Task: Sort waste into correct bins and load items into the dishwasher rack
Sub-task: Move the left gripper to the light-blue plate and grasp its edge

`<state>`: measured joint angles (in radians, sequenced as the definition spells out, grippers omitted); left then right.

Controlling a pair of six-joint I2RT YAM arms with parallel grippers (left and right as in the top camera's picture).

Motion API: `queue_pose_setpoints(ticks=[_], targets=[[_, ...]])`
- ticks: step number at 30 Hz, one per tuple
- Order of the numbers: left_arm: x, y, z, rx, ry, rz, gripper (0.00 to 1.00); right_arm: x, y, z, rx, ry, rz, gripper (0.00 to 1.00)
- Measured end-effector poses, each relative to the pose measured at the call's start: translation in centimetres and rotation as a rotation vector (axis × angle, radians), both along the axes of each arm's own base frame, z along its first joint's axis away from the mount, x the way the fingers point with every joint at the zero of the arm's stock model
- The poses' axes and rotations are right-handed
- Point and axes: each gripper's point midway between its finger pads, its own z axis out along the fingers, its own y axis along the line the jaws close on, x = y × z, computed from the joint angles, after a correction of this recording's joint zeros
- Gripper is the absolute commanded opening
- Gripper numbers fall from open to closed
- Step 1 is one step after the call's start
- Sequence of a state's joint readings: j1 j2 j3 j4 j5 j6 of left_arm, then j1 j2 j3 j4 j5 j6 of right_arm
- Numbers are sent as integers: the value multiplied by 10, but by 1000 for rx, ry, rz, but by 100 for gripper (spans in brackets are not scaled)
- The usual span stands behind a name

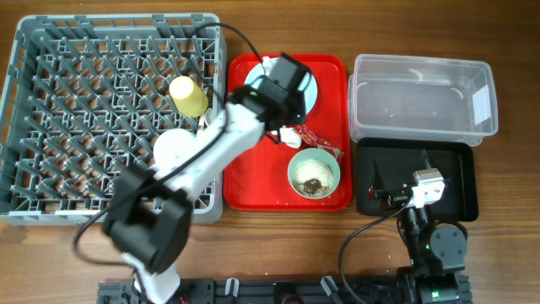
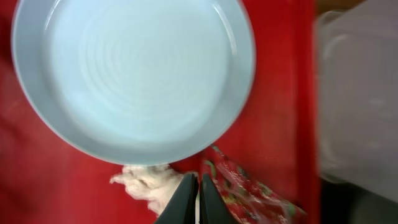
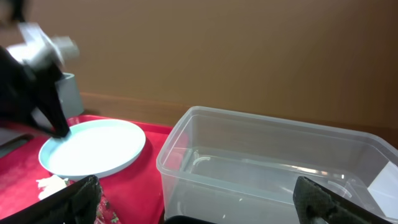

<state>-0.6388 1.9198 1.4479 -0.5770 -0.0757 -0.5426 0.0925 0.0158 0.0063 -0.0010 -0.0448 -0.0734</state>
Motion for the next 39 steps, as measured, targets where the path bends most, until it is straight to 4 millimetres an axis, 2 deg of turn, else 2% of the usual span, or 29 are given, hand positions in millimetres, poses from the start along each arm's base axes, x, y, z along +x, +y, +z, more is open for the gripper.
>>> queue_pose_setpoints(ticks=[4,6,9,16,19,21,25,28,30,35,39], targets=[[5,11,-59,117,53,31,4,0,0,0,0,0,0,100],[4,17,-74,151,75,40,4,0,0,0,0,0,0,100],[-3,21,-81,172,110,37,4,0,0,0,0,0,0,100],[-15,8,-82,101,177,-7,4,0,0,0,0,0,0,100],[-18,0,-72,55,184,-26,4,0,0,0,0,0,0,100],[-17,-4,-53,20,156,-34,4,0,0,0,0,0,0,100],[-7,-9,1,-56,42,-37,5,0,0,0,0,0,0,100],[4,0,32,-44,-64,4,8,0,0,0,0,0,0,100],[11,14,37,17,-111,48,19,0,0,0,0,0,0,100],[14,46,33,155,-128,122,29,0,0,0,0,0,0,100],[21,64,31,184,-127,165,27,0,0,0,0,0,0,100]])
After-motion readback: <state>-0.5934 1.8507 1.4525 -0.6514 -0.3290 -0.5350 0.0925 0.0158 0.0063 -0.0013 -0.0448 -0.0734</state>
